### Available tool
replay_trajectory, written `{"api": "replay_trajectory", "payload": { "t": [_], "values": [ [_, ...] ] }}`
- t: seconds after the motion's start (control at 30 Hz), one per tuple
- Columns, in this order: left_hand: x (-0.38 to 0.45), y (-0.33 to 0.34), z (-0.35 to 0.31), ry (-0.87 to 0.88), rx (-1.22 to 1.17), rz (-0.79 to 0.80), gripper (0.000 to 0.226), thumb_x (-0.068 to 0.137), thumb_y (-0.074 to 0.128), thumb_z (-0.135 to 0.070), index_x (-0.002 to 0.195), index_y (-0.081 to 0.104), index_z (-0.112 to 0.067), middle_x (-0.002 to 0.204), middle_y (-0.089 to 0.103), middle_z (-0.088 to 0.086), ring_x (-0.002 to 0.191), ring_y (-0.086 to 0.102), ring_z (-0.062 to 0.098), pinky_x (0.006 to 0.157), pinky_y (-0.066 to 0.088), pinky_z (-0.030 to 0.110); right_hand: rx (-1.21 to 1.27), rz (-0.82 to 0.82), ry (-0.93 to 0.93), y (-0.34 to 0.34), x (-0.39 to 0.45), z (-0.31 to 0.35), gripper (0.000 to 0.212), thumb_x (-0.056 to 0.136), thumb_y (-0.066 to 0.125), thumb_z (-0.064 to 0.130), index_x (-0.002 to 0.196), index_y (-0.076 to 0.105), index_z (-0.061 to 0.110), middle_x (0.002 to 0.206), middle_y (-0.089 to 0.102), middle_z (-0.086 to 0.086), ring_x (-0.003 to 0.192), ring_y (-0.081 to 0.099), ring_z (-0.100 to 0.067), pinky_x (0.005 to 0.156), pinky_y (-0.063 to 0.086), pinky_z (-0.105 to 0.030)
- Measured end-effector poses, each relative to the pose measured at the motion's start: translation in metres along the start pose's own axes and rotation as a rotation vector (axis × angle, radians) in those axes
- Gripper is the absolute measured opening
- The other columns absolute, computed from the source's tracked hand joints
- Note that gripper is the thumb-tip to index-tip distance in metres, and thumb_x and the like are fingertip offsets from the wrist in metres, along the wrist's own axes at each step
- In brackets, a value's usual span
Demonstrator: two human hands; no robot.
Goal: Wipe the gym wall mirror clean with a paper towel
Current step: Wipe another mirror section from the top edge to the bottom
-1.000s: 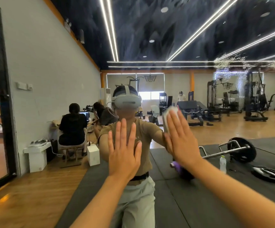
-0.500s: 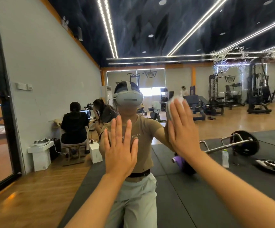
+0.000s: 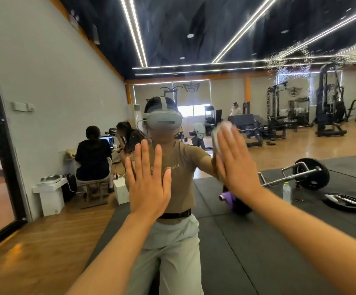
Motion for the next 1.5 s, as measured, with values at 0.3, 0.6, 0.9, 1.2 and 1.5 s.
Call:
{"api": "replay_trajectory", "payload": {
  "t": [0.3,0.6,0.9,1.2,1.5],
  "values": [
    [0.001,-0.002,0.003,0.019,-0.038,0.000,0.067,0.104,0.031,-0.042,0.160,0.009,-0.014,0.166,-0.004,0.014,0.155,-0.003,0.030,0.124,-0.004,0.050,0.123,-0.129,0.227,-0.004,0.058,-0.014,0.055,0.106,0.034,0.018,0.155,0.021,-0.003,0.164,0.016,-0.020,0.153,0.006,-0.036,0.126,0.003,-0.039],
    [0.003,-0.001,0.003,0.007,-0.051,0.006,0.065,0.104,0.033,-0.040,0.160,0.012,-0.012,0.166,0.004,0.020,0.154,0.001,0.034,0.124,-0.004,0.051,0.074,0.105,0.118,0.027,-0.192,0.028,0.057,0.110,0.025,0.030,0.158,0.008,0.004,0.167,0.002,-0.010,0.153,0.005,-0.034,0.117,0.023,-0.051],
    [-0.054,-0.006,-0.019,0.084,-0.111,0.038,0.066,0.102,0.038,-0.036,0.160,0.016,-0.014,0.168,-0.003,0.008,0.155,0.000,0.025,0.123,-0.011,0.047,0.143,0.125,0.128,0.017,-0.139,0.014,0.057,0.109,0.026,0.028,0.158,0.008,0.005,0.167,0.003,-0.010,0.154,-0.001,-0.030,0.126,0.008,-0.042],
    [-0.095,0.004,0.007,0.017,-0.070,0.239,0.068,0.103,0.026,-0.047,0.160,-0.008,-0.030,0.167,-0.016,-0.002,0.154,-0.010,0.018,0.120,-0.019,0.046,0.316,-0.088,0.296,0.000,0.013,0.008,0.056,0.107,0.037,0.021,0.154,0.021,-0.005,0.162,0.017,-0.025,0.152,0.006,-0.040,0.126,0.002,-0.044],
    [-0.098,0.001,0.007,0.025,-0.091,0.231,0.065,0.104,0.026,-0.042,0.160,-0.005,-0.030,0.167,-0.013,-0.001,0.155,-0.007,0.018,0.121,-0.017,0.045,-0.007,0.190,-0.166,0.045,-0.244,0.051,0.064,0.104,0.040,0.016,0.158,0.009,0.002,0.166,0.004,-0.015,0.153,0.007,-0.035,0.125,0.010,-0.048]
  ]
}}
Point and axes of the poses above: each hand's wrist, its own x-axis towards the middle knuckle, its own y-axis out of the palm, z = x × y, the point moved 2 cm from there along x, towards the middle knuckle
